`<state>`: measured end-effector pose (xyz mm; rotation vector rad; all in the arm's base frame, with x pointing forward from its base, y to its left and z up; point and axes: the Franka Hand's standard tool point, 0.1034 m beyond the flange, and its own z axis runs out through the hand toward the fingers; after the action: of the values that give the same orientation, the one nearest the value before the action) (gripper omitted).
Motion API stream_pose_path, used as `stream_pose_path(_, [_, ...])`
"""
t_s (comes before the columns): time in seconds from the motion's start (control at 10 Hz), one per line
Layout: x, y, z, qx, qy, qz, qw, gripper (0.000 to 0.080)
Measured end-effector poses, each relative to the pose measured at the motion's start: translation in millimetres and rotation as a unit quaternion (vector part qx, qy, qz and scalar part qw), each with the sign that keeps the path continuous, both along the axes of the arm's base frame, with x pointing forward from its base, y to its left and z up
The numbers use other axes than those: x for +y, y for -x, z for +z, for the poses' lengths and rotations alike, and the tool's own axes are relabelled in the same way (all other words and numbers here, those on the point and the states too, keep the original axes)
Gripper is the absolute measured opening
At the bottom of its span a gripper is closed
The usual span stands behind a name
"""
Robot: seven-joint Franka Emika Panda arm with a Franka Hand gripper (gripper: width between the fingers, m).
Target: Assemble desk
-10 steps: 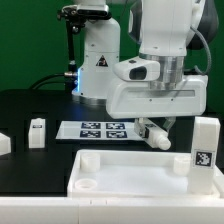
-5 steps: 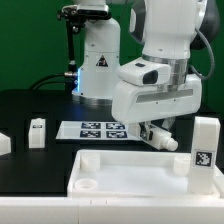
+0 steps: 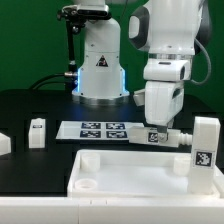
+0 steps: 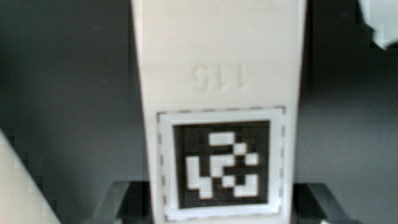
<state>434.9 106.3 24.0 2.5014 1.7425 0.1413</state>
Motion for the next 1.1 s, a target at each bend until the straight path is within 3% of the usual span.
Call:
stream_pose_path(0.2, [4.0, 1.3, -0.5, 0.001, 0.009, 0.061, 0.998, 0.0285])
stream_pose_path(0.4, [46.3, 10.5, 0.0, -0.004, 0.025, 0.223, 0.975, 0.0285])
stream_pose_path(0.5, [50.3, 12.1, 0.0, -0.003, 0.031, 0.264, 0.964, 0.0285])
stream_pose_path(0.9, [45.5, 13.4, -1.1, -0.001, 0.047, 0.358, 0.932, 0.0285])
stream_pose_path(1.0, [40.6, 20.8, -4.8, 0.005, 0.061, 0.458, 0.887, 0.0285])
stream_pose_path(1.1, [25.8, 27.8, -9.0, 0.022, 0.073, 0.528, 0.846, 0.0285])
